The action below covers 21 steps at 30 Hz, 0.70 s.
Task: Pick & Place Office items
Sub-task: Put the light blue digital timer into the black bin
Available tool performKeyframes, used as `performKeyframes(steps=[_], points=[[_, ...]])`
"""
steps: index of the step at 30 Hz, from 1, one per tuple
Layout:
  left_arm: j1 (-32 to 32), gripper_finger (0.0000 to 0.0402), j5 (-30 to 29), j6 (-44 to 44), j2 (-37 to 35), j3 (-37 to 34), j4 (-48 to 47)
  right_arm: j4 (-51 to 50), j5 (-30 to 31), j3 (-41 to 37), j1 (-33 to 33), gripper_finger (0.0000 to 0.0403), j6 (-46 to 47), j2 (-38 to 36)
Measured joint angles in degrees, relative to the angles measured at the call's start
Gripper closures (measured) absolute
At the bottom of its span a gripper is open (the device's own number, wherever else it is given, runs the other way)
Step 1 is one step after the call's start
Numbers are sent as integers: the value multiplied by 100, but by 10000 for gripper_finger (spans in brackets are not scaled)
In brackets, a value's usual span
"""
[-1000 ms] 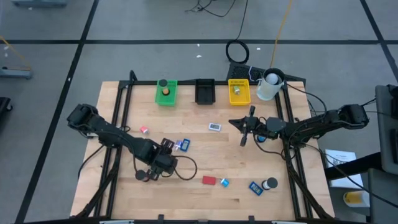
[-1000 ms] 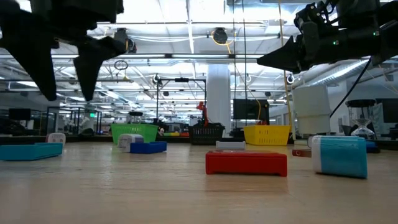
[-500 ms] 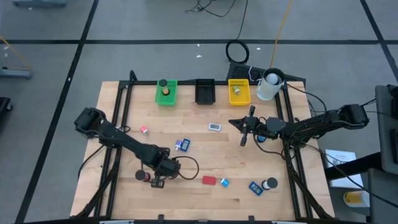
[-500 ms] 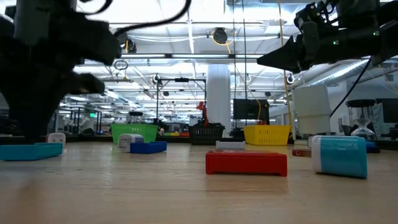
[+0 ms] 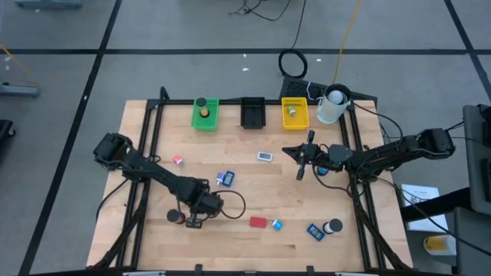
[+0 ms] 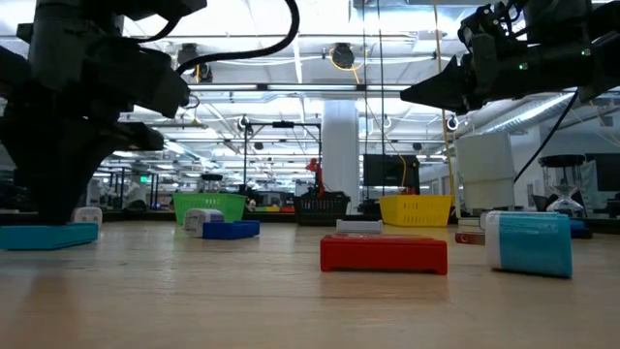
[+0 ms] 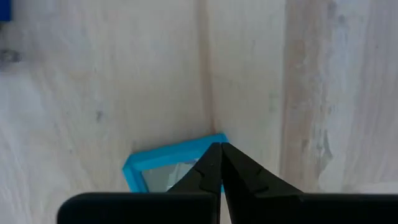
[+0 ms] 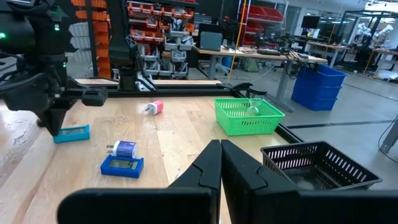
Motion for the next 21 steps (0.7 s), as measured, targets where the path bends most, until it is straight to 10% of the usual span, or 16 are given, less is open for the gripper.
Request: performKeyframes(steps=[21], points=[[-282,381,-62,-298,-35,6,-184,-1,-2,0,0,403,0,0]])
